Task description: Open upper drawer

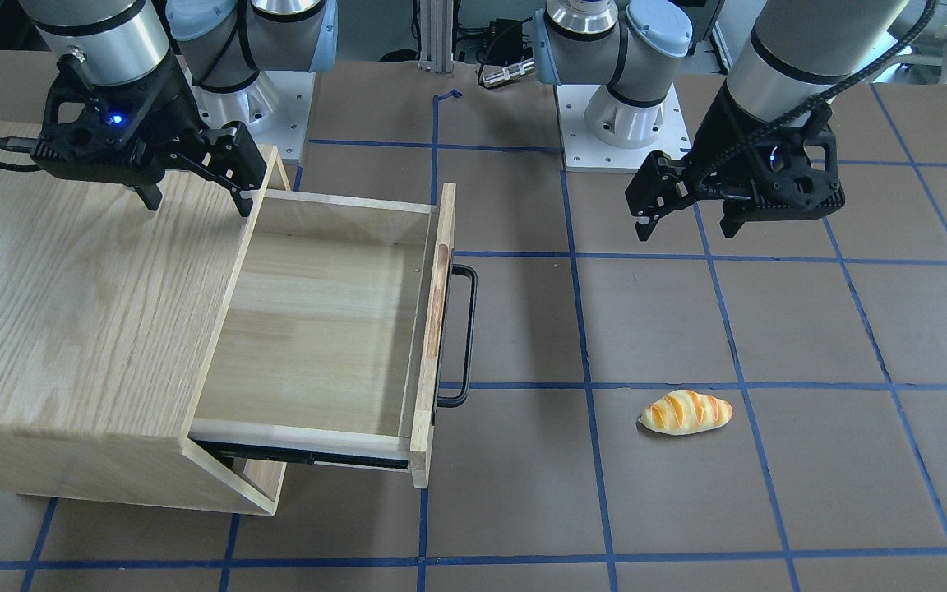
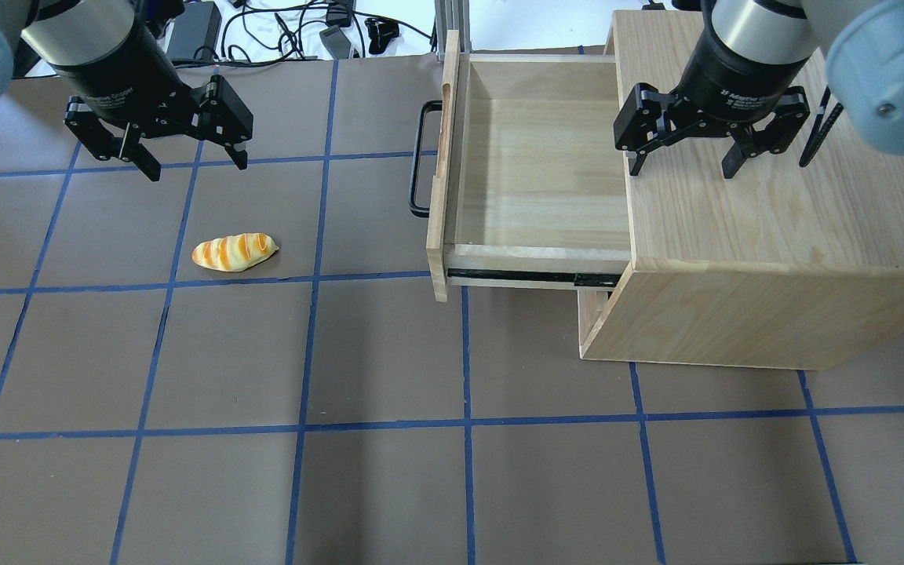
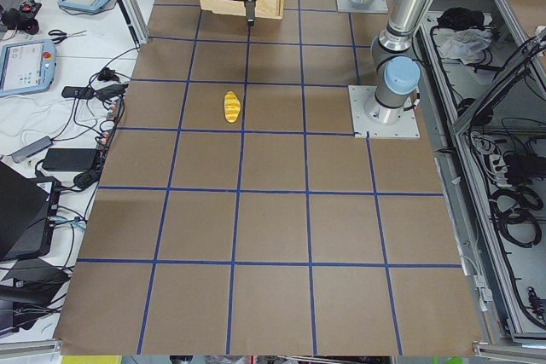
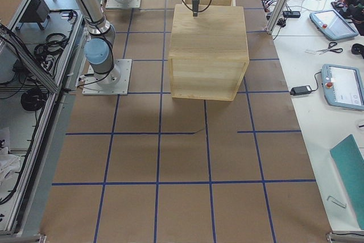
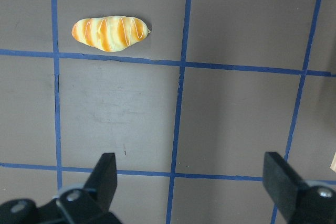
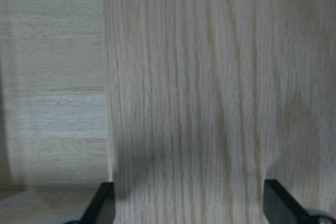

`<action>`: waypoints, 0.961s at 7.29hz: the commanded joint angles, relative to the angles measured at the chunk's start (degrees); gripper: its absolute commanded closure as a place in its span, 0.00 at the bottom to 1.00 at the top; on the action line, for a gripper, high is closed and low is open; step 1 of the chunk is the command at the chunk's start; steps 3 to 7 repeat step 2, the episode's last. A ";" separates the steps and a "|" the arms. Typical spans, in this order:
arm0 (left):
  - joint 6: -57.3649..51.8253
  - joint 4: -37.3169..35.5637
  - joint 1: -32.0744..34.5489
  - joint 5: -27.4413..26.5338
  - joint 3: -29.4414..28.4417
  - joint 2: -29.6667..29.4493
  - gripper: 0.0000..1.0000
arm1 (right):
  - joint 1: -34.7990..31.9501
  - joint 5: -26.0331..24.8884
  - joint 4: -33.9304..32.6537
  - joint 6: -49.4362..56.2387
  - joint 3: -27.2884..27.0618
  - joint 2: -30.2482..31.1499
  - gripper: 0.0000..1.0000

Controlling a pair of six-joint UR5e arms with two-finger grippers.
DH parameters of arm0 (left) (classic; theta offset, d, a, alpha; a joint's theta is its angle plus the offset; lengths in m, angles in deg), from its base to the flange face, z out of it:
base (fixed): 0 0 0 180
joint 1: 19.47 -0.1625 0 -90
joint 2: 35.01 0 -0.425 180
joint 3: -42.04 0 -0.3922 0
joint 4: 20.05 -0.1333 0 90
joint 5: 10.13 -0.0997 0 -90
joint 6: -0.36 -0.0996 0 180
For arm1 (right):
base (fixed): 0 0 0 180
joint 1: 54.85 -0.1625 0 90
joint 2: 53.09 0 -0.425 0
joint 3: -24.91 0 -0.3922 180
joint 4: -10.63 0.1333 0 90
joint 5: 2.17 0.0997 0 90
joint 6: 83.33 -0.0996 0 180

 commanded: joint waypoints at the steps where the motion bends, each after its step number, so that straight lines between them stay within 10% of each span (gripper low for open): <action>1: -0.02 0.31 -0.05 -0.09 0.07 -0.01 0.00 | 0.00 -0.06 0.00 0.00 0.00 0.00 0.00; 7: -0.02 0.40 0.04 -0.09 -0.01 0.08 0.00 | 0.00 -0.06 0.00 0.00 0.00 0.00 0.00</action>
